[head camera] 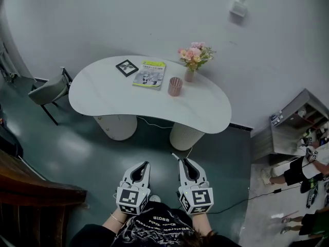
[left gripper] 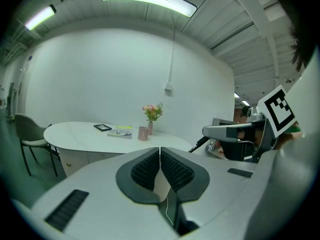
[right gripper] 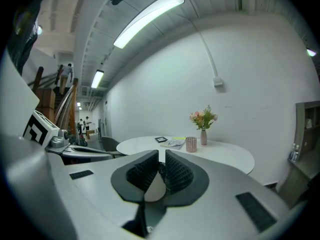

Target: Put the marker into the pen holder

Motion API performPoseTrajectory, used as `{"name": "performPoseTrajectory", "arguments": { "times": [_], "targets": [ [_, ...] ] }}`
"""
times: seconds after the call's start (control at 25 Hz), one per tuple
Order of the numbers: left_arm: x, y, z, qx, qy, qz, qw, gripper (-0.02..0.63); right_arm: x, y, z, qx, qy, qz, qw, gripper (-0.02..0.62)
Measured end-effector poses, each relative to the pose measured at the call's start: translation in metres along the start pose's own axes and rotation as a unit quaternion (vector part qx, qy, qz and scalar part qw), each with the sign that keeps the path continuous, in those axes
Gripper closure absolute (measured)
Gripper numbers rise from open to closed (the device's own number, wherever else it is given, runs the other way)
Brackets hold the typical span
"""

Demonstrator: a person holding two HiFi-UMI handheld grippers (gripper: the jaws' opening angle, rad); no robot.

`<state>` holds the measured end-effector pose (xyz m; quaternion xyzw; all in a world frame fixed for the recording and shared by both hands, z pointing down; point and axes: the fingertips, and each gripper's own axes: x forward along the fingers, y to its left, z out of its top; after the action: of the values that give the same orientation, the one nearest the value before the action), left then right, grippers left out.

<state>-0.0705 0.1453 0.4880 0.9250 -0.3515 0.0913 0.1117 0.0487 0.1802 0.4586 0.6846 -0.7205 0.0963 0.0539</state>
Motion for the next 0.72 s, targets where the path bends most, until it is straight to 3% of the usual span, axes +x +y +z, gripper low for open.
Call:
{"name": "performPoseTrajectory", "arguments": {
  "times": [0.72],
  "targets": [
    [0.117,0.050,0.042,0.011,0.007,-0.052,0.9986,0.580,0.092,-0.057,0.031,0.003,0.004,-0.058,0.998,0.531]
  ]
}}
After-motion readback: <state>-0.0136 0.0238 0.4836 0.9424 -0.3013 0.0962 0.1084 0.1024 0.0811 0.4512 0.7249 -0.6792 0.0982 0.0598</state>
